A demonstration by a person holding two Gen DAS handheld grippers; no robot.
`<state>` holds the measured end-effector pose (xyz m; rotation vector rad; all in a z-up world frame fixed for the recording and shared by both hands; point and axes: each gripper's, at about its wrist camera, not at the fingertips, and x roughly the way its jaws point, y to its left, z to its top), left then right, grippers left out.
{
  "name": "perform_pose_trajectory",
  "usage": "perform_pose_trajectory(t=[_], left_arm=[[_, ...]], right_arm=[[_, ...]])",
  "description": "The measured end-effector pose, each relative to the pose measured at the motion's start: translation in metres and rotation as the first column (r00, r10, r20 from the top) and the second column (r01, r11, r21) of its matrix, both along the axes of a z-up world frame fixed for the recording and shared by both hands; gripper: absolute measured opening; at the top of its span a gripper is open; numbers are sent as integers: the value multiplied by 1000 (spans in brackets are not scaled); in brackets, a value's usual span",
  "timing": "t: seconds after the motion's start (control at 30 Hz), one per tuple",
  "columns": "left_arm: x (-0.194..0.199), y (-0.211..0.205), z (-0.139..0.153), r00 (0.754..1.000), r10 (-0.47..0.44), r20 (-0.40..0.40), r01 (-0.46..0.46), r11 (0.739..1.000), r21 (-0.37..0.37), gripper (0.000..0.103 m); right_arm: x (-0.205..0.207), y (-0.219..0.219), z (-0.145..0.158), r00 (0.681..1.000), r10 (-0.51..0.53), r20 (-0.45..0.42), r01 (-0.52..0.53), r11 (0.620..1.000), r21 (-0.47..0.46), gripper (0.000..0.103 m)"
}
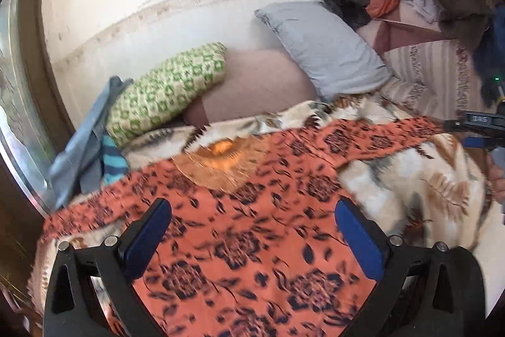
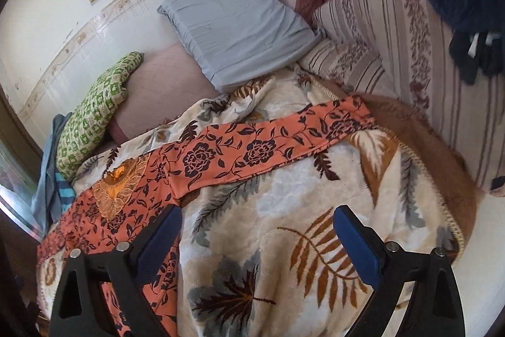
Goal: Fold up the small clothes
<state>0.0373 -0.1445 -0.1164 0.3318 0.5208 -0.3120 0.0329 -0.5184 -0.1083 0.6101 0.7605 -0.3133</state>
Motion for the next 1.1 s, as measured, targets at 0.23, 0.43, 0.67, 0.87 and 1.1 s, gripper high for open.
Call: perform_pose_trajectory(t=[0.23,0.43,0.67,0.87,1.1], left_arm=[[89,-7,-26,991,132,22,-133,991,11,103],[159,2,-56,967,254,-1,-254,967,-13,103],[214,25,-80,941,340,-2,-340,940,-18,103],[226,65,-79,916,400,-34,-402,913,-76,103],[222,124,-56,864,503,1,-497,853,-158,103]], right_arm=[[56,-71,-92,995,-100,29,81,918,389,66],[92,-128,-150,941,-331,-77,327,823,465,60],[116,-160,-164,897,-437,-63,420,800,429,34],[130,-161,-142,893,-450,-8,417,819,395,6],[189,-55,-22,963,-144,228,73,953,292,6]])
